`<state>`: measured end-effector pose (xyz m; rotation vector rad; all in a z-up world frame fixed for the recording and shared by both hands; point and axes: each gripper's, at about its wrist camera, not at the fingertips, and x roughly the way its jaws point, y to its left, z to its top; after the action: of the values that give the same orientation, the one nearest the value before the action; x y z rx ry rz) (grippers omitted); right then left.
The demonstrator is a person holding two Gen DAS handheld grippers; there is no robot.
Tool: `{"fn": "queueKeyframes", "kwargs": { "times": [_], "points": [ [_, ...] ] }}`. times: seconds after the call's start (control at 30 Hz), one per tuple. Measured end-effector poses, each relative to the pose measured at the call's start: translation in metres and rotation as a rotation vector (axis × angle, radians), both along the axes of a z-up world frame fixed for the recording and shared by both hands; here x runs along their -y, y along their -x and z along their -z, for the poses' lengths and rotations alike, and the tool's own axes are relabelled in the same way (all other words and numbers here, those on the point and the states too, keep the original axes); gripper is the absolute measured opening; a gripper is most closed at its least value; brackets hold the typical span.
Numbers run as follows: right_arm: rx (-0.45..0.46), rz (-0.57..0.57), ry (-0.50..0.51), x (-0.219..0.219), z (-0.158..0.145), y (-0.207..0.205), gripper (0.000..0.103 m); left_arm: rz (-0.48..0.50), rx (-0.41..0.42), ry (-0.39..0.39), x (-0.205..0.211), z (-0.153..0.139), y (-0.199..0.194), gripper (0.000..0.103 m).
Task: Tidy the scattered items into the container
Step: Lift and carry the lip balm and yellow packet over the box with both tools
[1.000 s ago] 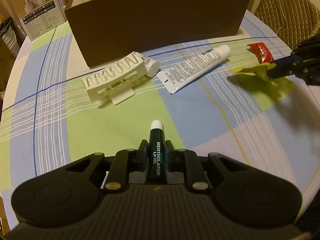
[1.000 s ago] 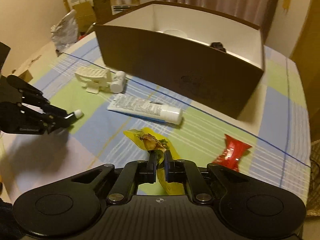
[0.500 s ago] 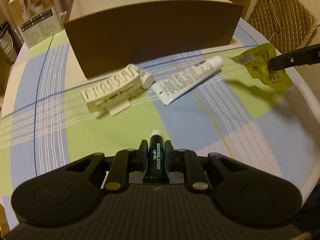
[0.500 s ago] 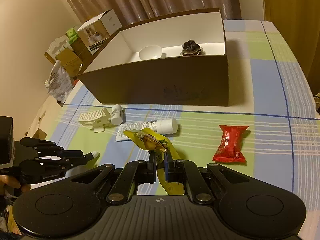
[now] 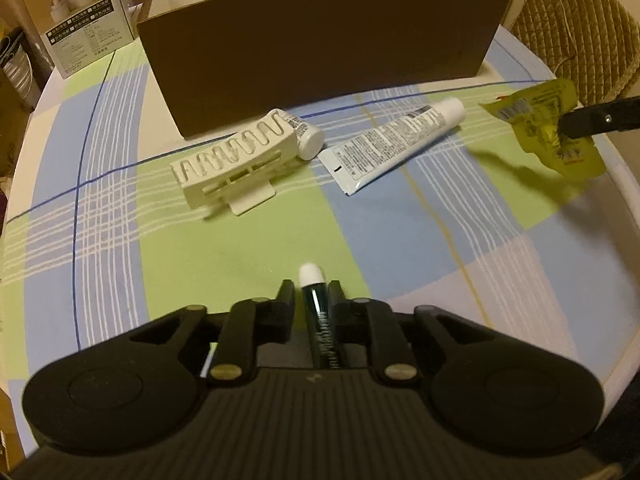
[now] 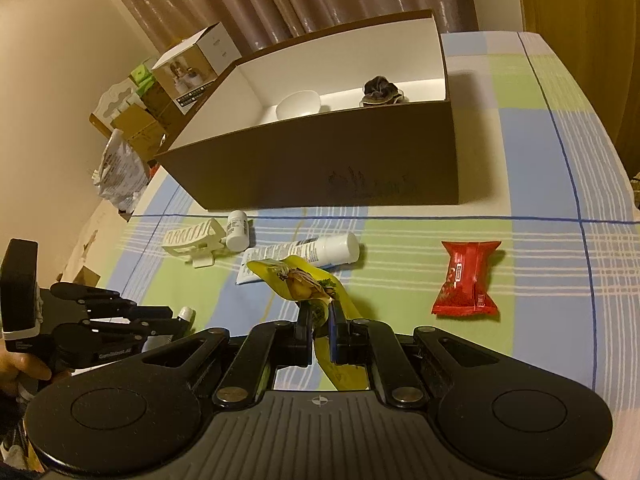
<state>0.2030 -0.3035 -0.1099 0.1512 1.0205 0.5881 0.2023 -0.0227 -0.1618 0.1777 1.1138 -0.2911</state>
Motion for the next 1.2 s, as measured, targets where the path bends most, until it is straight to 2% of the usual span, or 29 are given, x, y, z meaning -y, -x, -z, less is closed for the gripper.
{"fn": "queueKeyframes", "kwargs": {
  "times": [0.13,0.37,1.2],
  "points": [
    [0.003,0.003,0.002,0.001,-0.001,0.0,0.01,-0.001,-0.022,-0.019,0.004,0.009,-0.005,0.014],
    [0.0,0.0,0.027,0.002,0.0,0.0,0.01,0.002,-0.021,0.004,0.003,0.009,-0.008,0.012],
    [0.067,-0.045,0.039,-0.006,-0.024,-0.004,0.01,0.049,0.19,0.091,0.006,-0.081,-0.003,0.012]
  ]
}}
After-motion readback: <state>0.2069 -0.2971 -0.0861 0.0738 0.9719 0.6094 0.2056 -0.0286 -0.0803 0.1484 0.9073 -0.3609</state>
